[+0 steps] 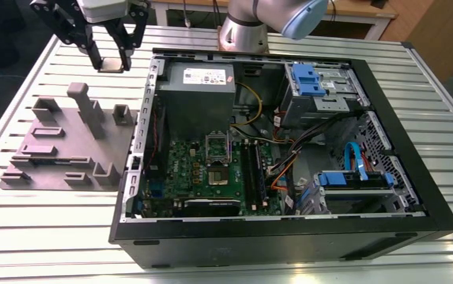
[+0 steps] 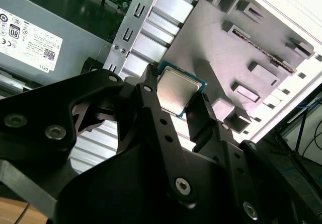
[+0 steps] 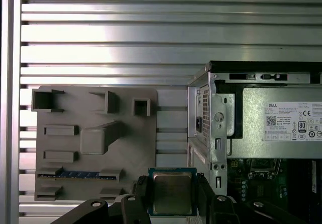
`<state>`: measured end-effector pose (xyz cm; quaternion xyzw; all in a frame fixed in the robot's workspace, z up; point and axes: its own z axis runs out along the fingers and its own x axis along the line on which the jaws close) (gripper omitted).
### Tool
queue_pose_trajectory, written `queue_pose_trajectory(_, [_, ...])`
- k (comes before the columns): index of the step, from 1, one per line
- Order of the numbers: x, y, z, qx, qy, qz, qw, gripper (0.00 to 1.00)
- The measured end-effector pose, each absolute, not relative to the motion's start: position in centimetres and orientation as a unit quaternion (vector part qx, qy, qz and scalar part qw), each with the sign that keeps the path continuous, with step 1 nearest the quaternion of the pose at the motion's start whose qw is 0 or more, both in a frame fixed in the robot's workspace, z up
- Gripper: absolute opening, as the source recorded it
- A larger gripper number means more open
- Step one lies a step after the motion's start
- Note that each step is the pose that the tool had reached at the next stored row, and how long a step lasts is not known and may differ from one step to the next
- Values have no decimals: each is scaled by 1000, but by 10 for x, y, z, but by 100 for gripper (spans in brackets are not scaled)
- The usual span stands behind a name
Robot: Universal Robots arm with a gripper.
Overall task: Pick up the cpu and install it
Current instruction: 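Pick up the cpu and move it towards the insertion slot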
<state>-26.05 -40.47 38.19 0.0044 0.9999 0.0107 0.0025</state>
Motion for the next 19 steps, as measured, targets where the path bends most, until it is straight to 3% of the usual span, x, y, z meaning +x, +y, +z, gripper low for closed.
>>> queue_pose_trajectory(19, [-250,-405,382,4,1000,11,2,47])
